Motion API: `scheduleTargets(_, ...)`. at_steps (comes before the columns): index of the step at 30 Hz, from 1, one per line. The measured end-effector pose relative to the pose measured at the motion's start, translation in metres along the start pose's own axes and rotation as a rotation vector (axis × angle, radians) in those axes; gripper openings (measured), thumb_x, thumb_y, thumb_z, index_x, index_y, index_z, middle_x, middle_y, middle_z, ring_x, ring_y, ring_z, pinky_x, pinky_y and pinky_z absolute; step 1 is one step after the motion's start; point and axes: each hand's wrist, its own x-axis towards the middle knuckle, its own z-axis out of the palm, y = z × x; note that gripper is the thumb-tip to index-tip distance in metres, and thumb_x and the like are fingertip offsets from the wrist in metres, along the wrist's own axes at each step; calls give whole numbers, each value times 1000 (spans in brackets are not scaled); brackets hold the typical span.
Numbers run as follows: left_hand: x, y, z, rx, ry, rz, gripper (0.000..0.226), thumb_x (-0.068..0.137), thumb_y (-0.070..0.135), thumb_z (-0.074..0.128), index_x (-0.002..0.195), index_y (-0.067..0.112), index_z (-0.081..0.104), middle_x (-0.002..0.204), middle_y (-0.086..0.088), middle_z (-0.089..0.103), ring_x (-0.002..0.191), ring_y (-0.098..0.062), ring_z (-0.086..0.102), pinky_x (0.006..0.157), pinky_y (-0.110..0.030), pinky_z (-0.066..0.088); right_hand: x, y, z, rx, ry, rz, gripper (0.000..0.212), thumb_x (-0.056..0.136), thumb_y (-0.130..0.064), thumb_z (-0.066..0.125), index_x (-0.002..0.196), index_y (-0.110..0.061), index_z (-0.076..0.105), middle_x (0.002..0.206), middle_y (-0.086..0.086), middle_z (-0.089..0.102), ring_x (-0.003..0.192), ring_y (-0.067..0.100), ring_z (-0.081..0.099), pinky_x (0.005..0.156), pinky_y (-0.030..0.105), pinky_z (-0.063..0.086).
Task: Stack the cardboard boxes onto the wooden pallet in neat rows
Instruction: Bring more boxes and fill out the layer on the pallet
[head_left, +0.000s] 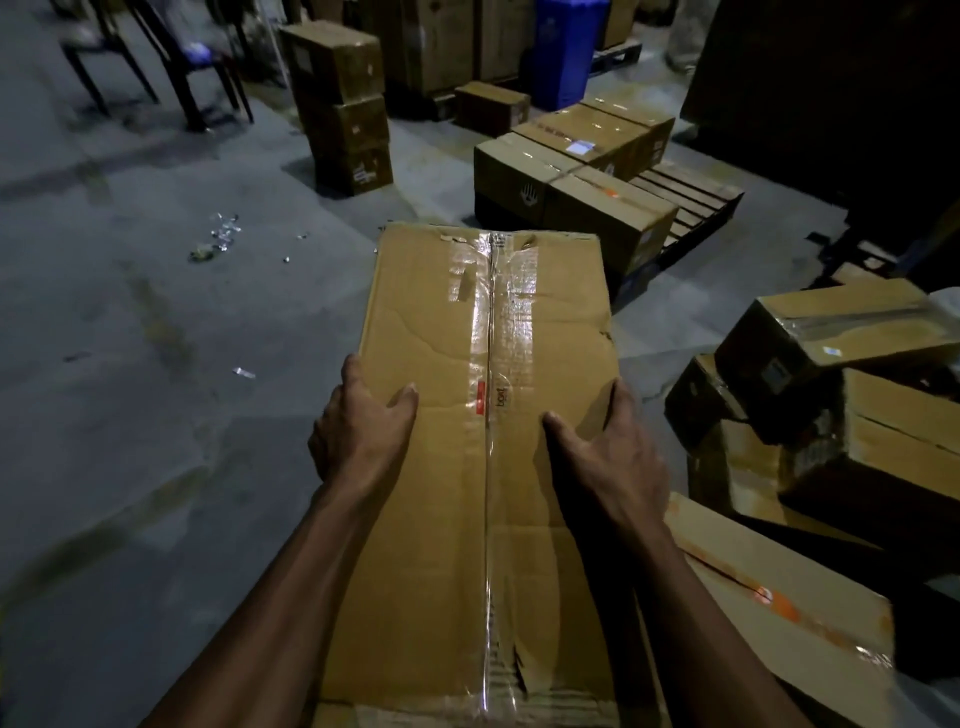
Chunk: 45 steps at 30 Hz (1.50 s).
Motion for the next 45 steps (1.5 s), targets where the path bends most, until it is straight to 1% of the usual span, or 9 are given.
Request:
scheduleTargets(4,94,33,17,13,-29,34,81,90,56,61,154,21,26,137,-12,57,118,-36,58,90,-46,49,79,-44,21,23,1,43,102,74,-85,52,154,-37,9,137,10,54,116,36,58,95,54,50)
scheduleTargets(10,212,91,37,-27,-51,119,80,89,55,62,152,22,26,135,-11,58,115,-37,60,87,-44,49,179,-104,21,40,58,80,102,79,-78,58,157,-33,8,147,12,47,128,38,51,102,54,46)
scheduleTargets(18,379,157,106,-76,-176,232,76,91,51,63,152,20,29,134,-12,58,116,-36,58,85,-41,47,321,-159,59,-17,174,234,104,76,-83,53,155,-36,3,145,12,51,123,40,55,101,55,47)
scheduleTargets(22,470,194,144,-91,-265,324,70,92,50,62,149,20,32,129,-8,60,110,-32,61,75,-33,40,395,-191,79,-17,235,332,104,79,-81,53,157,-34,4,150,12,46,129,40,50,105,53,44)
scheduleTargets(27,558,250,185,-107,-360,448,67,91,51,61,145,22,36,122,-5,61,99,-25,61,72,-33,41,468,-220,82,-13,307,432,103,80,-80,55,157,-32,6,151,12,45,131,39,49,103,52,44)
scheduleTargets(30,590,284,217,-128,-423,513,66,91,51,62,145,25,34,118,-3,60,89,-17,54,70,-32,43,505,-220,80,-1,342,511,103,81,-78,55,158,-32,5,153,12,44,132,41,48,104,53,43)
scheduleTargets(34,620,332,274,-123,-476,545,67,90,54,60,145,26,33,116,-2,61,93,-21,59,71,-35,51,566,-201,78,5,398,591,105,78,-80,57,157,-34,5,149,13,47,128,41,52,101,54,47)
scheduleTargets(40,650,424,385,-62,-490,516,68,90,57,59,145,27,33,111,-2,61,90,-21,59,73,-36,53,687,-148,55,38,386,652,102,80,-76,59,158,-34,8,153,13,43,133,40,47,104,49,41)
scheduleTargets(45,669,524,465,-35,-493,468,70,87,58,60,145,28,33,119,-5,63,104,-29,62,85,-42,54,799,-96,13,14,370,615,101,81,-76,57,157,-33,7,150,12,46,129,40,50,100,48,43)
